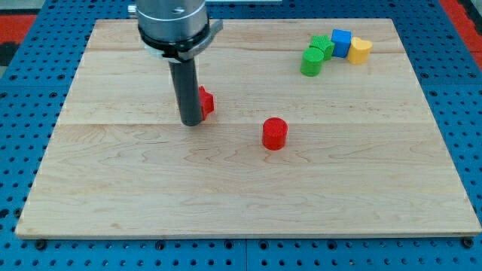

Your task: Move the yellow hexagon towards right

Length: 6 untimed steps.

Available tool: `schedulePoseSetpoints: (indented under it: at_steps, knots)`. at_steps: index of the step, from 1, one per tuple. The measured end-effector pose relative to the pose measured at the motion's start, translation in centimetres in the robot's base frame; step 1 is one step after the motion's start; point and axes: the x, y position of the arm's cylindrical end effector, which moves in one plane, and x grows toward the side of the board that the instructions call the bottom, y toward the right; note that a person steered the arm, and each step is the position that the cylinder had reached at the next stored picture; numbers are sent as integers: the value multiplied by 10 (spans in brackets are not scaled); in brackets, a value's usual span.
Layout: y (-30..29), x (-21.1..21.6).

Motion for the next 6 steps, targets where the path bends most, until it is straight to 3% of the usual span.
schedulePoseSetpoints:
  at_steps: [2, 3, 5, 6]
  knots:
    - [-55, -11]
    - [-107, -42]
    - [-1, -72]
    - [-1, -72]
